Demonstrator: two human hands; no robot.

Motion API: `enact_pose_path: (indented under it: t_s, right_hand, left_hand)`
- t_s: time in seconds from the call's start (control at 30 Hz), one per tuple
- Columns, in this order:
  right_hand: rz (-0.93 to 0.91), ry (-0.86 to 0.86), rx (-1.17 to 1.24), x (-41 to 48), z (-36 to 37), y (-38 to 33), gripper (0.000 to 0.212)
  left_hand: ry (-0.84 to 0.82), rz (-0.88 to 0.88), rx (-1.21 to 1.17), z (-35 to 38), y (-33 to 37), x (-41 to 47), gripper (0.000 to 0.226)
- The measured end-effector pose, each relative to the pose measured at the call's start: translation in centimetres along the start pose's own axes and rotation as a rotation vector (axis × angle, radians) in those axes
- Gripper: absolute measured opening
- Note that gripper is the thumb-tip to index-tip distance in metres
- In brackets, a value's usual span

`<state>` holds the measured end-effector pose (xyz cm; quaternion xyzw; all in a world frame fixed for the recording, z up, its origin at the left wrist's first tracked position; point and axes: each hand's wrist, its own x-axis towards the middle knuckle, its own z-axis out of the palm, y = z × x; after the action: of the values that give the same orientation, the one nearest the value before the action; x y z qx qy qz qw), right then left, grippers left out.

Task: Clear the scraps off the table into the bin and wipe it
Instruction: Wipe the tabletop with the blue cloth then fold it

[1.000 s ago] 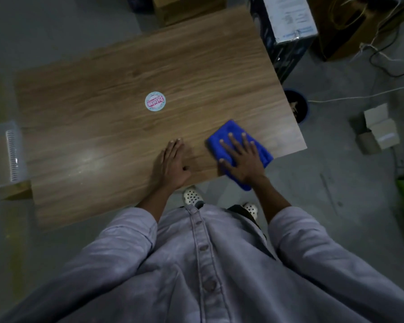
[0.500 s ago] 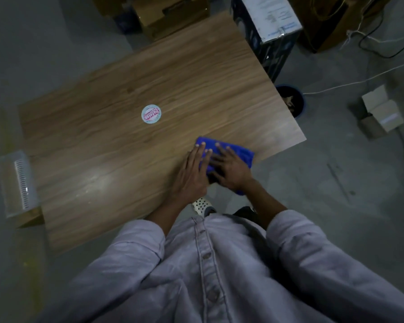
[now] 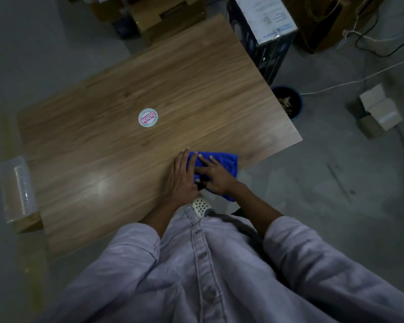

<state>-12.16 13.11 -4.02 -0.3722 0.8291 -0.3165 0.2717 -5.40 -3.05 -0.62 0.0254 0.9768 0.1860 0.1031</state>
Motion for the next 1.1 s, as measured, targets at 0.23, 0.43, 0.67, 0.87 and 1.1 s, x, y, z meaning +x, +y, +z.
enact_pose_path:
  t_s: [0.23,0.43,0.67,0.87,1.1]
  right_hand:
    - [0.082,0.115,-0.038,-3.3,-4.3,-1.1,0.065]
    - [0.317,0.516,-0.253,-5.9,-8.4,0.2,0.071]
    - [0.41,0.831,-0.346,-7.3,-12.3,2.7,0.062]
    - [0.595,0.348,-0.19,-8.2,-5.4,5.6,0.087]
    - [0.485,0.344,-0.161,-7.4,-1.7,1.5,0.079]
  left_hand:
    - [0.021,0.086,-0.104,-0.5,0.4,2.2,0.074]
    - [0.274,0.224,-0.14,-4.1,4.3,8.0,0.065]
    - [0.022,0.264,0.063,-5.6,10.4,14.7,0.081]
    - [-0.317,0.228,0.223,2.4,7.8,12.7,0.082]
    - [-0.255,0.179,0.194,3.1,3.2,5.5,0.086]
